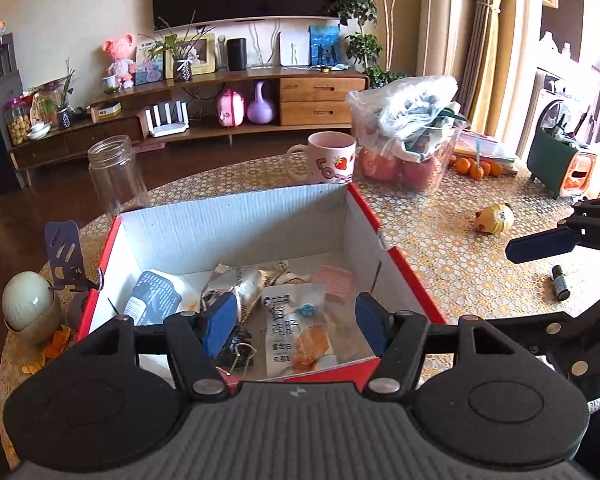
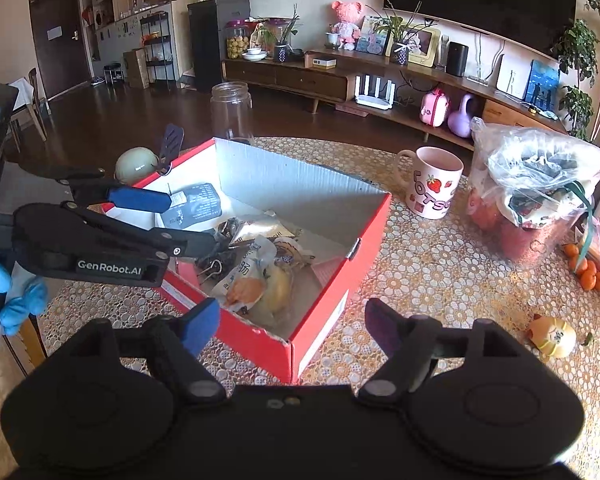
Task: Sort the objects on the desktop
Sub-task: 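Withdraw both open tools from the box toward the blue glass bottle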
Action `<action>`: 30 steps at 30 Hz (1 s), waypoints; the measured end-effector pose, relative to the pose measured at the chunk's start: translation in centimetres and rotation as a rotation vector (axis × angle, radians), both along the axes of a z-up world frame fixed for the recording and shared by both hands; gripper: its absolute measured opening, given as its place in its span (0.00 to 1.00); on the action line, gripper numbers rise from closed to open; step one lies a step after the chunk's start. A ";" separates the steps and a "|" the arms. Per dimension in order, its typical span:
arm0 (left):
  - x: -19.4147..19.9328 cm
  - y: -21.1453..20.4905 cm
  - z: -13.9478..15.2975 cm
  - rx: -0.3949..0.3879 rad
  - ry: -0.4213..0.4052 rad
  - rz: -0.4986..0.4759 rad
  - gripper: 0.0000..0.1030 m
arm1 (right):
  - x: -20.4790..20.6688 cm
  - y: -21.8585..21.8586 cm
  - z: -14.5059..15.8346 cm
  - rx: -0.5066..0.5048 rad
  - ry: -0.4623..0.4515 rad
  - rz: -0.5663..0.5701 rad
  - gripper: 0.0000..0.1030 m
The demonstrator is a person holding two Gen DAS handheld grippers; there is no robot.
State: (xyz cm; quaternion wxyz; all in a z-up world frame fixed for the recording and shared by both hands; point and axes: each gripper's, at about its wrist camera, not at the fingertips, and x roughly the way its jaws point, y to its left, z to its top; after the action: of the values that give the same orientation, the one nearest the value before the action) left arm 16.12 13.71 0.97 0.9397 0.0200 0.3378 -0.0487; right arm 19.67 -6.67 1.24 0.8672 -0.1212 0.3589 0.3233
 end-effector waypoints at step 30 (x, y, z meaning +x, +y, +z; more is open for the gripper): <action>0.5 -20.1 -1.2 -0.035 -0.037 -0.302 0.88 | -2.9 -24.3 -4.5 -0.008 0.023 -0.370 0.87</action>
State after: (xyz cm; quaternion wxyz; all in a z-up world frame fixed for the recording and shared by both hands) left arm 16.66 -6.37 -0.27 0.9280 0.0550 0.3125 -0.1953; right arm 16.79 -30.98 -3.29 0.9072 -0.0525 0.3862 0.1581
